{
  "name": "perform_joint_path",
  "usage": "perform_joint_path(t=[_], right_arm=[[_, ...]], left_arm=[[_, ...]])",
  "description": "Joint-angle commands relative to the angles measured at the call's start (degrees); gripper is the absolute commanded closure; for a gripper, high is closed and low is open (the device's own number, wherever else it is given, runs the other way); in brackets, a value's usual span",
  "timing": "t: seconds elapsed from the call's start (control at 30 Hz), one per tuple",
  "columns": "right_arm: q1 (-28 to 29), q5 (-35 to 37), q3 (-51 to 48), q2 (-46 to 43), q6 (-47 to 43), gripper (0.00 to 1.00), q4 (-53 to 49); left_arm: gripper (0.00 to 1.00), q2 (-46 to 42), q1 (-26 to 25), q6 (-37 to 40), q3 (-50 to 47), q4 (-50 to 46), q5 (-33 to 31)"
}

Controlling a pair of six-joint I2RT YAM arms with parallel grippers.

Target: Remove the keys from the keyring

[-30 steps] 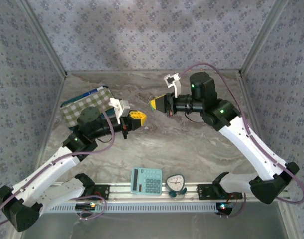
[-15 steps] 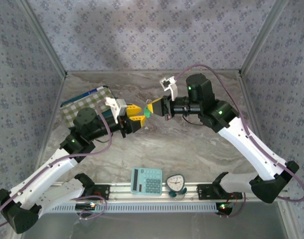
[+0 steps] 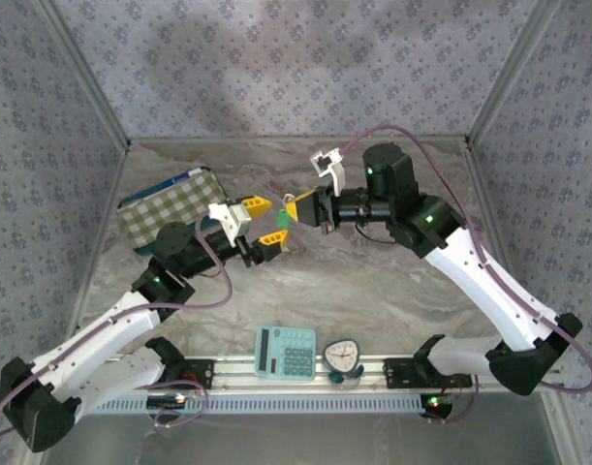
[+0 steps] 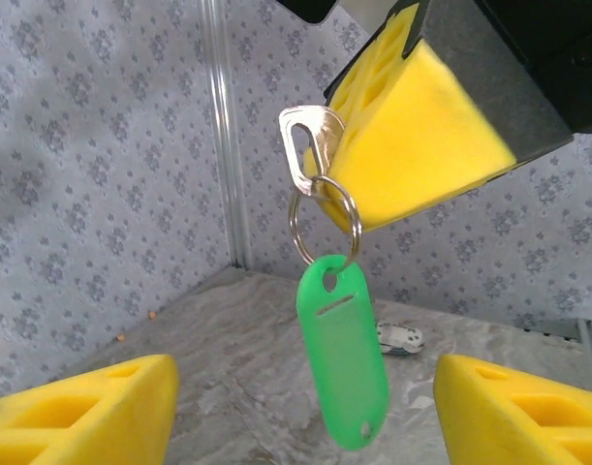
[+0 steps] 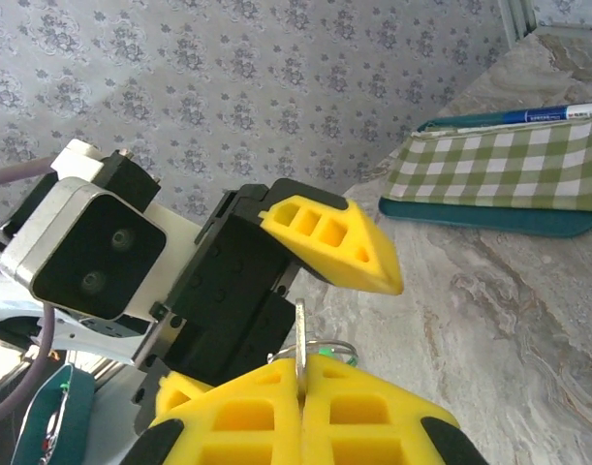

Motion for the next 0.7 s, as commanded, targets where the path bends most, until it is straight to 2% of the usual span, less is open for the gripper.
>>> perform_joint_path(t=[0.0,0.43,0.67], right_arm=[[0.39,-2.12,1.97,-0.26,0.97,1.00,1.50],[0.23,-3.97,1.79,-0.12,1.84,1.00,2.24],[0.14,-4.40,1.70,-0.03,2.04,1.00,2.70]], left_arm=[[0.29,1.57,-0.36,3.84,1.60,6.91,0.76],[0.30,5.93,-0.36,4.83,5.35,10.09,2.93],[0.43,6.15,-0.36,5.34,6.50,9.37,4.52]])
